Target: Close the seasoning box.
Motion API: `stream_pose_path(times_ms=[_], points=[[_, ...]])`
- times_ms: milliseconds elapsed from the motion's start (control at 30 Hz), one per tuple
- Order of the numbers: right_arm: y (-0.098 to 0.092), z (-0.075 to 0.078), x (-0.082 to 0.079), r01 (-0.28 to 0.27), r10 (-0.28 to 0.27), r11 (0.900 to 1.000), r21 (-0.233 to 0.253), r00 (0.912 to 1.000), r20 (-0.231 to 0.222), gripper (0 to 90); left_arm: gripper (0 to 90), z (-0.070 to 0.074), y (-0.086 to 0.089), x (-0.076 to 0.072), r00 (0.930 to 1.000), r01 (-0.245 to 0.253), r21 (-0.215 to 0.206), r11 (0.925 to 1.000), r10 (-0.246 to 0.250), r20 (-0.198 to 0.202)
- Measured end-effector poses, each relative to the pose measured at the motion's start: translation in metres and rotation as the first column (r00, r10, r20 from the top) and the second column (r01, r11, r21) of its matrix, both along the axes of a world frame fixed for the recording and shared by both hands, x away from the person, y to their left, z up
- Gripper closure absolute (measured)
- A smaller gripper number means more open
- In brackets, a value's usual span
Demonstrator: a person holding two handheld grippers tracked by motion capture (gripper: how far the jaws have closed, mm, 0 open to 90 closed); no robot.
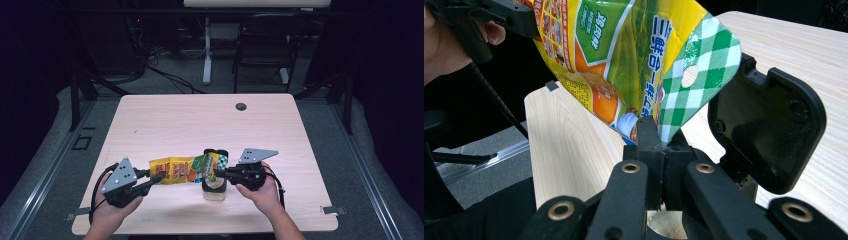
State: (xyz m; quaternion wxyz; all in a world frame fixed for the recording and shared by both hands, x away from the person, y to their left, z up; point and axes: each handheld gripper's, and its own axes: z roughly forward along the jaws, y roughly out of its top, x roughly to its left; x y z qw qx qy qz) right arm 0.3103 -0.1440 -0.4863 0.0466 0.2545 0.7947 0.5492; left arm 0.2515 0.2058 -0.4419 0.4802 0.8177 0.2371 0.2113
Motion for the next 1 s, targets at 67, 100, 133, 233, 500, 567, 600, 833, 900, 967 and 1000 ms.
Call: stream_pose_path(times_ms=[67,100,133,233,500,567,600,833,900,967,1000], points=[[0.000,0.000,0.000,-0.001,0.001,1.000,0.000,1.0000,0.000,89.8,77.0,-0.002,-0.001,-0.002,0.9999,-0.009,-0.007,0.9999,0.009,0.011],[0.000,0.000,0.000,-0.001,0.001,1.000,0.000,1.0000,0.000,89.7,77.0,-0.002,-0.001,-0.003,0.9998,-0.011,-0.012,0.9999,0.011,0.018],[0.000,0.000,0.000,0.000,0.000,1.000,0.000,1.0000,0.000,89.7,77.0,-0.003,-0.001,-0.003,0.9997,-0.012,-0.015,0.9998,0.013,0.021],[0.000,0.000,0.000,-0.003,0.003,1.000,-0.001,1.0000,0.000,89.7,77.1,-0.005,0.000,-0.005,0.9994,-0.014,-0.028,0.9995,0.015,0.030],[-0.001,-0.001,0.000,0.002,-0.002,1.000,0.003,1.0000,0.004,89.7,77.1,-0.003,-0.004,-0.008,0.9980,-0.016,-0.025,0.9996,0.017,0.061],[-0.001,-0.001,0.000,0.004,-0.004,1.000,-0.003,1.0000,0.005,89.7,77.1,-0.002,-0.006,-0.008,0.9977,-0.013,-0.025,0.9996,0.014,0.066],[-0.001,-0.001,0.000,0.005,-0.005,1.000,0.001,1.0000,0.004,89.7,77.2,-0.002,-0.006,-0.008,0.9977,-0.011,-0.029,0.9995,0.013,0.067],[-0.003,-0.002,0.001,0.003,-0.003,1.000,-0.002,1.0000,0.002,89.6,77.5,0.001,-0.011,-0.010,0.9959,-0.009,-0.013,0.9999,0.010,0.089],[-0.003,-0.003,0.002,0.002,-0.002,1.000,0.000,1.0000,-0.001,89.5,77.9,0.002,-0.011,-0.010,0.9957,-0.008,-0.008,0.9999,0.009,0.093],[-0.004,-0.003,0.002,0.002,-0.002,1.000,0.002,1.0000,-0.001,89.5,77.9,0.002,-0.012,-0.010,0.9954,-0.006,-0.009,0.9999,0.007,0.096],[-0.004,-0.003,0.002,0.002,-0.002,1.000,0.002,1.0000,-0.001,89.6,77.9,0.002,-0.012,-0.010,0.9954,-0.006,-0.009,0.9999,0.007,0.096]])
